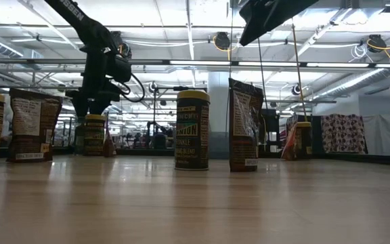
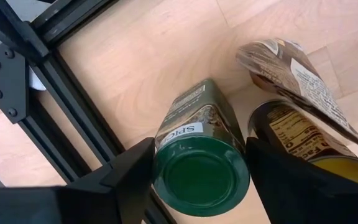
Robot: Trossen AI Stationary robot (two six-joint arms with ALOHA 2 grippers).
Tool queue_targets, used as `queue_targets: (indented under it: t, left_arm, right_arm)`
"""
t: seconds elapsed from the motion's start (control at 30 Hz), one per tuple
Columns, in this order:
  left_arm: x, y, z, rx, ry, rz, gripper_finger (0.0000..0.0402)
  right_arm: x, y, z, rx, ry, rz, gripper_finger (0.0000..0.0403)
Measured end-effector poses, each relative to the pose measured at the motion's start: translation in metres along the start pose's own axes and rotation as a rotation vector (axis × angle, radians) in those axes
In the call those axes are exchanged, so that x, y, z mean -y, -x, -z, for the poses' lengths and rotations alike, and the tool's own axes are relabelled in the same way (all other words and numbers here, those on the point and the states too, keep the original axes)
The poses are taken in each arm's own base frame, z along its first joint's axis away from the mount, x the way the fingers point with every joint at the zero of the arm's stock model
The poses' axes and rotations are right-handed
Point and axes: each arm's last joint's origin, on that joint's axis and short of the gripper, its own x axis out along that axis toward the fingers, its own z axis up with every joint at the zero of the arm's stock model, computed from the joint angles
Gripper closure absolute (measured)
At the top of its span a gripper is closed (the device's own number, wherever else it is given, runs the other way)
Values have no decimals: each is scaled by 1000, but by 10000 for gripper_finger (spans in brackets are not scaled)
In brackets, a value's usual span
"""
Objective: Sort spices by type
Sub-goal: Put the green seasoning bottle into the right white bin
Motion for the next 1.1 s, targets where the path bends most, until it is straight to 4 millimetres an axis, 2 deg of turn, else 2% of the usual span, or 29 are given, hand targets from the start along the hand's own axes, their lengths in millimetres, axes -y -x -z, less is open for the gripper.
queue_targets:
  t: [0.2,0.6,0.8,0.93,1.1]
  left_arm:
    - [0,0,0,2,4,0,189]
    - [-1,7,3,14,-32,-1,190]
    - [-5,46,2,87,-36,2,190]
    - [-3,85,6,131,-54,7,190]
    - [12,135,19,214,-82,33,190]
  right_arm:
    - [0,0,0,0,-1,1,94]
    - [0,0,0,-1,-4,1,94]
    - [0,0,1,-12,4,-1,94]
    - [-1,0,3,-34,4,-3,94]
    - [0,9,5,-25,-7,6,94]
